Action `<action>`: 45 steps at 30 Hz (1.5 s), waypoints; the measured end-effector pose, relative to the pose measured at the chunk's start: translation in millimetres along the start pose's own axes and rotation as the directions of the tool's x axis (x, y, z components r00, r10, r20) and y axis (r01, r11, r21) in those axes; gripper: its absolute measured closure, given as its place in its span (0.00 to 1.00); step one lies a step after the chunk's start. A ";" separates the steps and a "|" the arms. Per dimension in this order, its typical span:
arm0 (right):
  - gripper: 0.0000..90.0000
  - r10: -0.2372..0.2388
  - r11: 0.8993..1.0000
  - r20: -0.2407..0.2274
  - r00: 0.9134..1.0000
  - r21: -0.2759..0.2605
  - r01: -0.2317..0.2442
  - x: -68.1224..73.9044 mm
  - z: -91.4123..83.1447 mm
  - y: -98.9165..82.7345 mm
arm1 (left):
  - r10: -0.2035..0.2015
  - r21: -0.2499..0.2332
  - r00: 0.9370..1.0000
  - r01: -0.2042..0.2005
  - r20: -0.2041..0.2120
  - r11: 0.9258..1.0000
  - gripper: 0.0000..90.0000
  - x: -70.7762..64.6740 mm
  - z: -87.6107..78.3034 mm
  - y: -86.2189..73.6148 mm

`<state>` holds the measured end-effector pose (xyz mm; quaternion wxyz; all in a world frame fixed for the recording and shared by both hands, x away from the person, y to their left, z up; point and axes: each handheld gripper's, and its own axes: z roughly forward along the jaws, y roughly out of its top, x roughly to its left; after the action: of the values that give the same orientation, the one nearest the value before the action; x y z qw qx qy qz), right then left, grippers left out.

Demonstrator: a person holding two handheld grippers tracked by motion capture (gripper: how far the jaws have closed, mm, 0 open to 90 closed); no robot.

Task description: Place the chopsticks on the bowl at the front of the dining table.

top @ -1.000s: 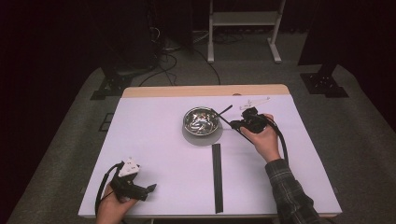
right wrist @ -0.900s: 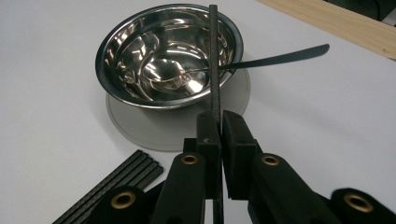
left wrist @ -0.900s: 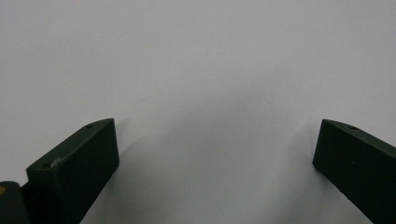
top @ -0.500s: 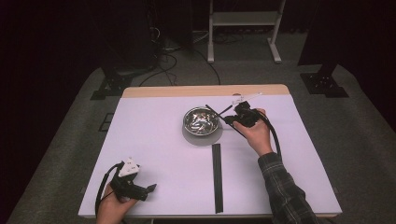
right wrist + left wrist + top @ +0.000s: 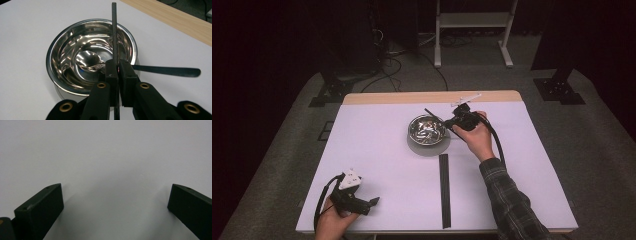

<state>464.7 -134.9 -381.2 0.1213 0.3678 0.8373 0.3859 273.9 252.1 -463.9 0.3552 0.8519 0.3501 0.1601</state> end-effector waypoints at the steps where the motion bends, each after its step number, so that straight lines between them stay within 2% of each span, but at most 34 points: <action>1: 0.95 0.001 1.000 0.000 1.000 0.000 -0.001 0.4 1.0 1.5 | 0.000 0.000 1.000 0.000 0.000 1.000 0.00 0.0 0.0 0.0; 20: 0.95 0.003 0.999 0.017 1.000 0.037 -0.003 2.3 33.9 23.8 | 0.001 0.000 1.000 -0.001 -0.001 1.000 0.00 0.1 0.0 0.0; 25: 0.95 -0.008 0.998 0.038 0.999 0.059 0.006 3.3 41.0 27.8 | 0.004 0.003 1.000 -0.004 0.000 1.000 0.00 0.2 -0.3 0.1; 39: 0.95 -0.007 0.996 0.034 0.999 0.084 0.005 1.4 56.5 29.2 | 0.000 0.000 1.000 0.000 0.000 1.000 0.00 0.0 0.0 0.0; 45: 0.95 -0.004 0.997 0.031 0.999 0.079 0.001 2.3 58.6 29.3 | 0.001 0.000 1.000 -0.001 -0.001 1.000 0.00 0.1 0.0 0.0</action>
<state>506.9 -87.9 -398.9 0.1203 0.3774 0.8503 0.3465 274.0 252.1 -463.9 0.3550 0.8519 0.3498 0.1607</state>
